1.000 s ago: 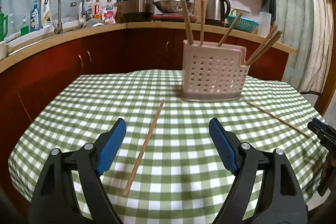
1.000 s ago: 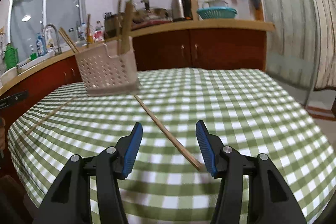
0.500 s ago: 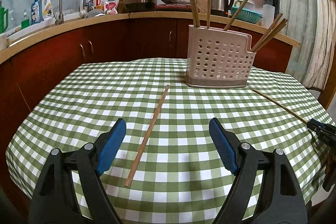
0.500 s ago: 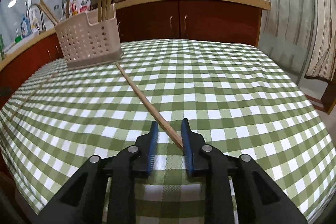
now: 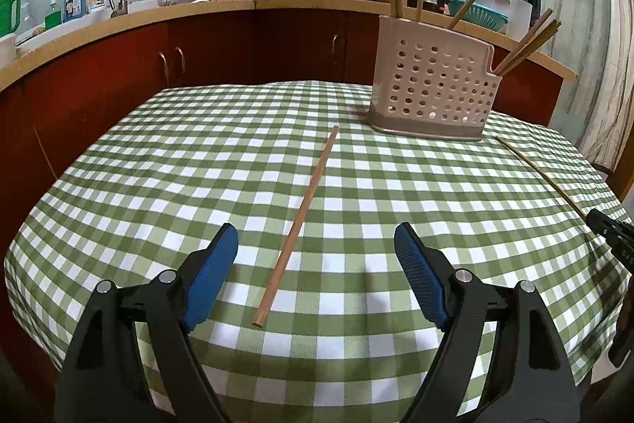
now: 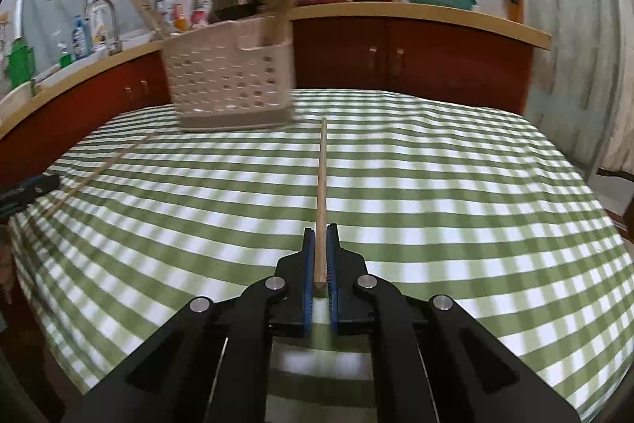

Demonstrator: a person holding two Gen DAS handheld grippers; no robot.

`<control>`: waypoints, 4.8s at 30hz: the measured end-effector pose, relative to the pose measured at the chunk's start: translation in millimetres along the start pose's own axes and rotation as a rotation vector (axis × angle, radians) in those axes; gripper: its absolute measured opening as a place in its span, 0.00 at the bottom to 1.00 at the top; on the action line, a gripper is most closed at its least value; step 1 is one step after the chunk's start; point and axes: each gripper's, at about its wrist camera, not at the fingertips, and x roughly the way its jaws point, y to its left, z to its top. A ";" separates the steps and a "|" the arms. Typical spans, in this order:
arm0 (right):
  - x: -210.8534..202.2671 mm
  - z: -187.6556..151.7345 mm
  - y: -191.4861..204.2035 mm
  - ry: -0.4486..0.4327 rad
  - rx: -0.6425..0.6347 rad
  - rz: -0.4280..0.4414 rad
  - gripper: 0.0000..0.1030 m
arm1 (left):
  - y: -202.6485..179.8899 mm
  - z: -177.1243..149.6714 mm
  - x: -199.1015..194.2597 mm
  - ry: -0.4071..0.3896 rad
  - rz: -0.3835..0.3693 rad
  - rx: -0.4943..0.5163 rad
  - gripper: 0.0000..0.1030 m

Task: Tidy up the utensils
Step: 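Move both open tools back toward the last loose chopsticks, then close the left tool on one chopstick while the right tool grasps another, then lift both held chopsticks upright and carry them over the holder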

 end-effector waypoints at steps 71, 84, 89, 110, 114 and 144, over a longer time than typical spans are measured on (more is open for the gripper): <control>-89.6 79.5 27.2 -0.315 0.010 0.086 0.06 | -28.4 67.9 -80.0 -0.148 -0.053 0.103 0.06; -56.4 123.8 39.1 -0.372 -0.004 0.111 0.06 | -33.5 101.9 -59.8 -0.134 -0.067 0.128 0.06; -45.4 133.9 42.4 -0.376 -0.009 0.112 0.06 | -39.8 112.3 -51.8 -0.141 -0.076 0.144 0.06; -86.6 185.1 51.2 -0.453 -0.020 0.159 0.06 | -63.6 170.8 -95.4 -0.322 -0.172 0.143 0.06; -98.8 200.7 53.4 -0.493 -0.033 0.168 0.06 | -72.7 191.1 -106.8 -0.382 -0.188 0.157 0.06; -13.7 245.0 49.2 -0.507 -0.054 0.129 0.06 | -104.7 231.1 -27.7 -0.490 -0.186 0.167 0.06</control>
